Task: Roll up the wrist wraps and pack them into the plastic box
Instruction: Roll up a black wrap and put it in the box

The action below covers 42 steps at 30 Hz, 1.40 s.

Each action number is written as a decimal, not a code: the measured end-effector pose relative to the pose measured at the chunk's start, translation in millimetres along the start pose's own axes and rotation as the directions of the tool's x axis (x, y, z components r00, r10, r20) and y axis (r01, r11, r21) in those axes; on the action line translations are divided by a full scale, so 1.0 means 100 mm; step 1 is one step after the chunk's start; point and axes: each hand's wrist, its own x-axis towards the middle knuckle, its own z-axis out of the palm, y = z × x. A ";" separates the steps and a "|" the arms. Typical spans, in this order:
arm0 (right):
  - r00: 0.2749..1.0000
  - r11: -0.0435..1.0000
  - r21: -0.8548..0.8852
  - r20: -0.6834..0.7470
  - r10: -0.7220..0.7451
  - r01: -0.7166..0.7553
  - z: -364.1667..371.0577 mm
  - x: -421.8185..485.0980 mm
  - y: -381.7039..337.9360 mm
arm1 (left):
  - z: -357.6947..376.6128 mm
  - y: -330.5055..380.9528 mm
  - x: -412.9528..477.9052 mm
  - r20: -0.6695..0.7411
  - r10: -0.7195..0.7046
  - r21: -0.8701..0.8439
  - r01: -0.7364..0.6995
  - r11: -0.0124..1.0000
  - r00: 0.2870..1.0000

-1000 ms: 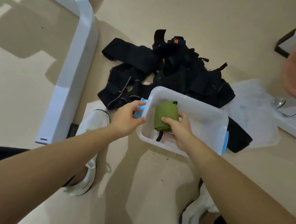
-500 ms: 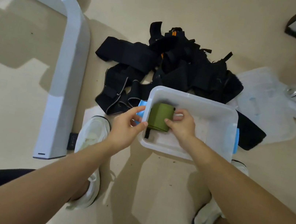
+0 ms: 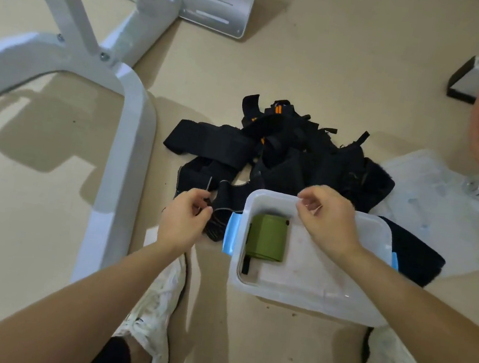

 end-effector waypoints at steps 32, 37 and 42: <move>0.876 0.878 0.420 0.482 -0.002 -0.230 0.54 0.78 -1.44 | -1.37 0.68 0.36 0.064 0.104 -0.266 -0.084 0.960 0.992; 0.943 0.793 0.552 0.322 0.081 -0.256 -0.07 0.71 -1.90 | -1.96 1.27 0.10 0.005 0.162 -0.298 -0.153 0.942 0.987; 0.965 0.757 0.607 0.230 0.123 -0.241 -0.89 0.58 -2.30 | -2.54 1.78 -0.18 -0.051 0.214 -0.349 -0.218 0.911 0.975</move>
